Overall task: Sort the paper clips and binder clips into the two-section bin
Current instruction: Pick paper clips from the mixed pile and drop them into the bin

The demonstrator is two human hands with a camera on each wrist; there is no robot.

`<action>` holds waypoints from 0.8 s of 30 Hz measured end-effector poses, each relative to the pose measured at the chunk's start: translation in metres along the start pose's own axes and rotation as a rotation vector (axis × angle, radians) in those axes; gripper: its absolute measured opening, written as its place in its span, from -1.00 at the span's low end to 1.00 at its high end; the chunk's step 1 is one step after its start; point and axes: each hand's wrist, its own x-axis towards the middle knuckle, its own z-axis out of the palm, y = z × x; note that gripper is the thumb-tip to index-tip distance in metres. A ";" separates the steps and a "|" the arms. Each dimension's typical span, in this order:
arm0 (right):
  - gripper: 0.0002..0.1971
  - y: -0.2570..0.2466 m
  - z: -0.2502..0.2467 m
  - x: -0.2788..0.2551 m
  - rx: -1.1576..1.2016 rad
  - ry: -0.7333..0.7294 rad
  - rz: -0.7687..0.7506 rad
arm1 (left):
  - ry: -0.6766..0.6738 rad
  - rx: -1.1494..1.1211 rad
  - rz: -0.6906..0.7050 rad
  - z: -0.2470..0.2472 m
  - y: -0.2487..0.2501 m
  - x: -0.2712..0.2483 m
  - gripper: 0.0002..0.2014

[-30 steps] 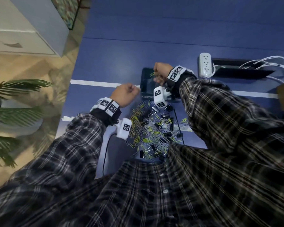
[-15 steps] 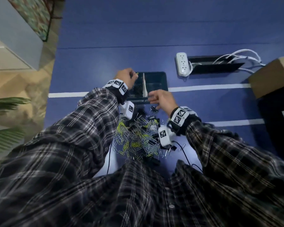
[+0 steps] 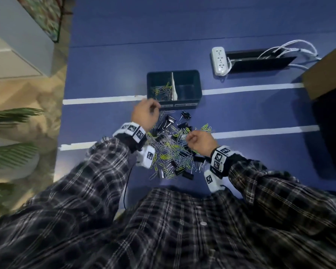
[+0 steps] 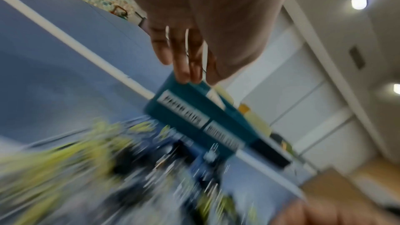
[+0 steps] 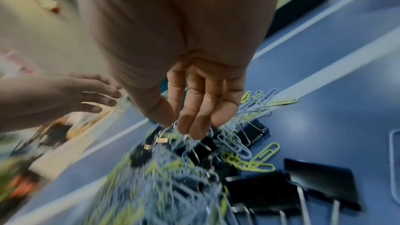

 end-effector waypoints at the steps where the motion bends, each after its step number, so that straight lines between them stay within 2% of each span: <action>1: -0.84 0.003 0.007 0.000 -0.049 -0.034 -0.016 | -0.085 0.030 0.008 0.007 -0.011 -0.018 -0.90; 3: -0.86 0.003 0.017 -0.006 -0.215 -0.069 -0.073 | -0.272 0.091 -0.016 0.019 -0.033 -0.052 -0.91; 5: -0.81 0.001 0.025 -0.012 -0.399 -0.077 -0.145 | -0.374 0.174 0.003 0.031 -0.048 -0.080 -0.88; 7: -0.74 -0.001 0.031 -0.013 -0.510 -0.087 -0.188 | -0.421 0.186 0.054 0.039 -0.054 -0.098 -0.84; 12: -0.62 0.008 0.045 -0.017 -0.628 -0.102 -0.250 | -0.467 0.235 -0.007 0.032 -0.050 -0.126 -0.79; 14: -0.61 0.010 0.048 -0.018 -0.670 -0.076 -0.277 | -0.557 0.220 -0.019 0.033 -0.056 -0.133 -0.76; 16: -0.62 0.010 0.050 -0.018 -0.692 -0.063 -0.277 | -0.622 0.212 -0.015 0.035 -0.060 -0.138 -0.64; 18: -0.68 0.008 0.051 -0.017 -0.699 -0.043 -0.274 | -0.597 0.219 -0.005 0.039 -0.062 -0.140 -0.56; 20: -0.71 0.006 0.052 -0.015 -0.690 -0.021 -0.265 | -0.558 0.221 -0.008 0.044 -0.063 -0.143 -0.57; 24: -0.54 0.011 0.052 -0.009 -0.660 -0.025 -0.245 | -0.478 0.207 -0.029 0.049 -0.066 -0.144 -0.68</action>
